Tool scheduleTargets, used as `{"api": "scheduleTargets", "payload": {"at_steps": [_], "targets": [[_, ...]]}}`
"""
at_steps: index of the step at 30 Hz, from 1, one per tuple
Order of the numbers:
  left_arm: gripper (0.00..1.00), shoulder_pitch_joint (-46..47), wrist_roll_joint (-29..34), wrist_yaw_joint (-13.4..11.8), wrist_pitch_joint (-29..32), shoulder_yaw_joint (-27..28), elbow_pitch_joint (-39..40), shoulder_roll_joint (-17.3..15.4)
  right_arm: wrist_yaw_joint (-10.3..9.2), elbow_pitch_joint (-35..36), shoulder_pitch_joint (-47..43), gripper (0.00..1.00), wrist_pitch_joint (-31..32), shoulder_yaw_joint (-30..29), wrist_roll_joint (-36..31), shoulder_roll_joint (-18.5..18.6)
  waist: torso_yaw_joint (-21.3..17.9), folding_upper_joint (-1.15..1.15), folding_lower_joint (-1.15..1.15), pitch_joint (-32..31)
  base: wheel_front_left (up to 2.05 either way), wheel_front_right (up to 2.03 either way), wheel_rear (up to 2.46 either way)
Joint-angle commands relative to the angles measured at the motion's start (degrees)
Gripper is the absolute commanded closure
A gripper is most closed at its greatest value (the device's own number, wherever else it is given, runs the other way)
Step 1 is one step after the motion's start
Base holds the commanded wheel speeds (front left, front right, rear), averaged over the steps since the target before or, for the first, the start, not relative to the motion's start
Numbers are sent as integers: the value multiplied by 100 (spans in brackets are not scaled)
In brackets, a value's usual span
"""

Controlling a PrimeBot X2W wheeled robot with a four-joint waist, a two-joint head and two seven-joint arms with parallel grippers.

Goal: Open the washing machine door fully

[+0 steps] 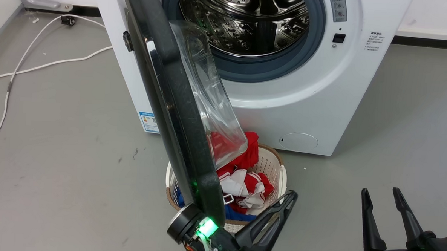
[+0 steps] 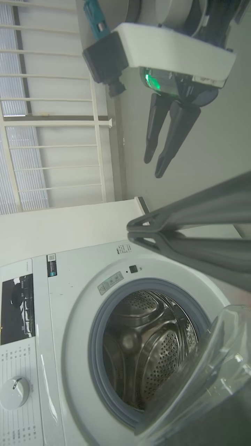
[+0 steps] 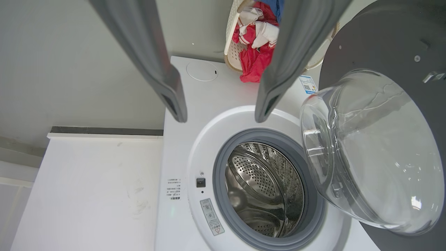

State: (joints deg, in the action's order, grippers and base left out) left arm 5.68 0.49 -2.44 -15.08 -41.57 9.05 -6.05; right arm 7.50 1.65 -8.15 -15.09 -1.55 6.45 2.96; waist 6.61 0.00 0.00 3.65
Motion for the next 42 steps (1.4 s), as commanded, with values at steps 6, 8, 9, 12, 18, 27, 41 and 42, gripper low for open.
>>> {"api": "scheduleTargets", "payload": {"at_steps": [6,8,9,12,18,27,41,42], "targets": [[100,-140,-173,-105,-14,194,-457,-81,-1,-27,124,0,-10,-2,-50,-14,94,0,0,107,0,0,0],[100,-159,-207,-123,-15,262,-571,-84,-1,-35,144,0,-10,0,-64,-14,110,0,0,124,0,0,0],[100,-166,-235,-151,-15,306,-609,-75,-1,-38,162,0,-10,4,-68,-14,117,0,0,132,0,0,0],[100,-186,-264,-184,-15,407,-692,-76,-1,-40,187,0,-10,-5,-69,-14,134,0,0,145,0,0,0],[100,-250,-343,-317,-15,756,-826,-113,-1,-53,173,0,-10,-4,-83,-14,194,0,0,150,0,0,0],[100,-601,-390,-562,5,1442,-764,-340,-1,-53,84,0,-10,-4,-45,-14,425,0,0,128,0,0,0],[100,-1137,-653,-804,-1,2476,-560,-481,-1,-73,99,0,-10,-10,-89,-13,787,0,0,173,0,0,0],[100,-1160,-688,-817,-2,2588,-554,-487,-1,-69,97,0,-10,-6,-94,-13,796,0,0,178,0,0,0]]}}
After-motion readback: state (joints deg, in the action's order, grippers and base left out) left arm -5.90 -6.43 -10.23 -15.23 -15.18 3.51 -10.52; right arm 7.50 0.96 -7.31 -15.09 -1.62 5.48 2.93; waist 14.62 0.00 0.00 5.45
